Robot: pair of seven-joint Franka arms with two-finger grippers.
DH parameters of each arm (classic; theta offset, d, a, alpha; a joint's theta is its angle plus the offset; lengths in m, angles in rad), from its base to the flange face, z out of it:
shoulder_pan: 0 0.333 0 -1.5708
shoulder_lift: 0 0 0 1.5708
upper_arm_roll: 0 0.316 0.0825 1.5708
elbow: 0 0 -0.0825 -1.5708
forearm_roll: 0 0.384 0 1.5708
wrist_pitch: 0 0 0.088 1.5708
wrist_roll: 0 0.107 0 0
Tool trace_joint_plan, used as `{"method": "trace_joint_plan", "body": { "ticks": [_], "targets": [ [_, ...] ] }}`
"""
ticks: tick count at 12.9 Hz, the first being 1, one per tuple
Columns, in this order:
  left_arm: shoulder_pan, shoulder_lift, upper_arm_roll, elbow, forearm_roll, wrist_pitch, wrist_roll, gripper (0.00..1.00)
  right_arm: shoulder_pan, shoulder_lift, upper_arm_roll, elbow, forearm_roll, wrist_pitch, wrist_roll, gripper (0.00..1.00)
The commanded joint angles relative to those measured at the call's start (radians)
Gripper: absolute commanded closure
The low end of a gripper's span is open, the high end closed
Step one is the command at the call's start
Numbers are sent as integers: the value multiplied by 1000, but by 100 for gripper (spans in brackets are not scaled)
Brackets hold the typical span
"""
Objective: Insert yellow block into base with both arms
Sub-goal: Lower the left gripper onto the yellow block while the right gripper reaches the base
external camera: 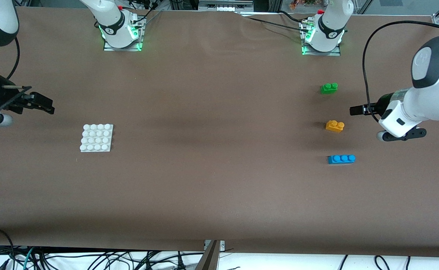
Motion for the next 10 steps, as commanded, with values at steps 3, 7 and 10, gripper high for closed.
{"method": "trace_joint_plan", "body": {
  "ticks": [3,7,10],
  "targets": [
    [17,-205,-15,-415,-30,324,89,0,-10,43,-5,-82,-16,100,5,0],
    [13,-232,-44,-589,-33,469,169,0,-10,78,-10,-172,-24,226,7,0],
    [15,-213,-47,-654,-33,551,266,0,-10,122,-16,-257,-27,365,7,0]
  ]
}}
